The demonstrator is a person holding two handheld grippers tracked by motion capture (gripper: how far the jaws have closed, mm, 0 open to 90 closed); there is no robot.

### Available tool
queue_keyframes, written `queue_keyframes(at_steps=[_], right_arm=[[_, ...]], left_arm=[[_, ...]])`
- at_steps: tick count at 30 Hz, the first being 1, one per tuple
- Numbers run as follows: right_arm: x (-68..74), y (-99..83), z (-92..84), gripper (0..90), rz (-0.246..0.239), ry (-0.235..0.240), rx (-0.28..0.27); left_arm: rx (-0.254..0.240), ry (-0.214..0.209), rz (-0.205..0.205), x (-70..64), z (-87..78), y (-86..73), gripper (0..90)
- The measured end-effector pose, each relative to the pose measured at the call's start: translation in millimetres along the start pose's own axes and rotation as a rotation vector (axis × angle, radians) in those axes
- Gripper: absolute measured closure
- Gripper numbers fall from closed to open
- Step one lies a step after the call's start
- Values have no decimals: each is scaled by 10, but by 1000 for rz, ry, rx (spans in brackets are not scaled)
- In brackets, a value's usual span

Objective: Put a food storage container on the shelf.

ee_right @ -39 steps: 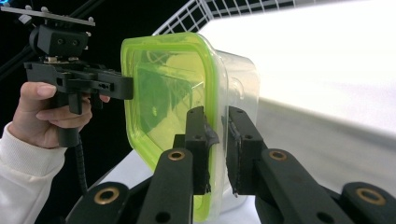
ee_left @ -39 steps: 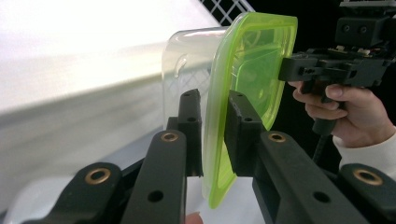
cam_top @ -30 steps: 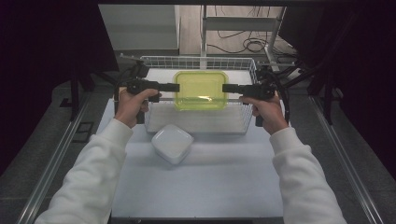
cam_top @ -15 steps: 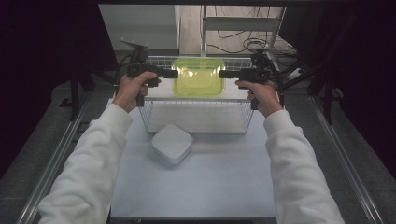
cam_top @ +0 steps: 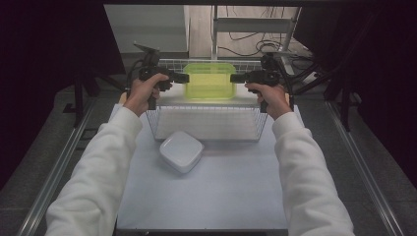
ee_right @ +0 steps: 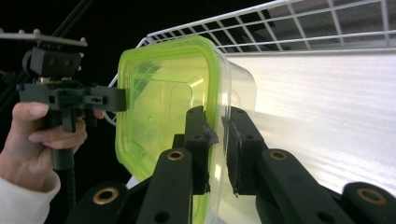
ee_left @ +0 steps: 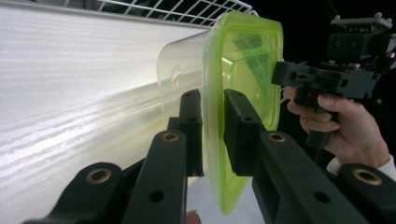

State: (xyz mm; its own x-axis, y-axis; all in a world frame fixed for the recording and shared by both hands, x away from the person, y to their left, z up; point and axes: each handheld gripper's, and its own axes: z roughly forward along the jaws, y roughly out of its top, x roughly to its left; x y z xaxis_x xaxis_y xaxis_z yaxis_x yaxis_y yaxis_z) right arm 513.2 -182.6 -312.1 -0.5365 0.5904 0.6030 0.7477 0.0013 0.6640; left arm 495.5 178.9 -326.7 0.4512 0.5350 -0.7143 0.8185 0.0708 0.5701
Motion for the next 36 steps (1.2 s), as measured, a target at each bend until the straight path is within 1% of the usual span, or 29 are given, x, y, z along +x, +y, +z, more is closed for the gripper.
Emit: queue_keyframes(at_steps=[1, 2, 4, 8, 9, 10, 11, 13, 15, 16, 18, 20, 22, 23, 24, 26, 28, 29, 32, 34, 35, 36], right_arm=[[-5, 15, 15, 774, 8, -11, 4], [-7, 31, 41, 767, 28, -27, 6], [-22, 50, 83, 751, 46, -51, 15], [-79, 75, 171, 730, 106, -75, 12], [-94, 76, 190, 725, 128, -77, 7], [-104, 76, 198, 723, 134, -76, 4], [-119, 76, 207, 720, 150, -74, -1], [-136, 73, 211, 718, 158, -71, -5], [-137, 70, 210, 717, 158, -69, -8], [-133, 69, 210, 716, 162, -69, -10], [-131, 59, 209, 712, 166, -72, -19], [-114, 46, 212, 704, 169, -80, -25], [-105, 32, 215, 658, 164, -77, -32], [-98, 30, 216, 617, 159, -79, -34], [-86, 30, 220, 572, 158, -85, -43], [-60, 28, 212, 499, 139, -102, -59], [-27, 25, 207, 435, 127, -113, -65], [-9, 21, 198, 407, 121, -110, -71], [44, 18, 157, 360, 103, -124, -89], [93, 15, 105, 347, 76, -139, -98], [112, 14, 85, 344, 64, -138, -101], [138, 12, 58, 340, 48, -130, -105]], left_arm=[[-6, -2, -23, 27, 17, 14, 787], [-8, -1, -35, 44, 28, 24, 787], [-11, 1, -67, 86, 63, 51, 782], [-13, -25, -132, 204, 118, 88, 762], [-15, -30, -140, 221, 124, 91, 758], [-15, -38, -150, 245, 131, 96, 755], [-16, -39, -150, 251, 133, 97, 751], [-18, -43, -149, 263, 136, 97, 747], [-22, -44, -141, 262, 138, 92, 744], [-24, -36, -131, 253, 138, 90, 741], [-33, -10, -103, 227, 136, 85, 722], [-39, 21, -83, 211, 133, 78, 675], [-43, 31, -76, 215, 125, 71, 620], [-49, 42, -69, 214, 118, 69, 597], [-56, 53, -62, 209, 108, 68, 567], [-68, 60, -45, 188, 88, 65, 488], [-78, 77, -4, 152, 60, 56, 439], [-83, 79, 4, 142, 48, 51, 409], [-102, 101, 43, 98, -14, 31, 363], [-118, 105, 67, 60, -66, 14, 345], [-127, 101, 75, 33, -89, 2, 343], [-127, 109, 96, 8, -115, -9, 342]])
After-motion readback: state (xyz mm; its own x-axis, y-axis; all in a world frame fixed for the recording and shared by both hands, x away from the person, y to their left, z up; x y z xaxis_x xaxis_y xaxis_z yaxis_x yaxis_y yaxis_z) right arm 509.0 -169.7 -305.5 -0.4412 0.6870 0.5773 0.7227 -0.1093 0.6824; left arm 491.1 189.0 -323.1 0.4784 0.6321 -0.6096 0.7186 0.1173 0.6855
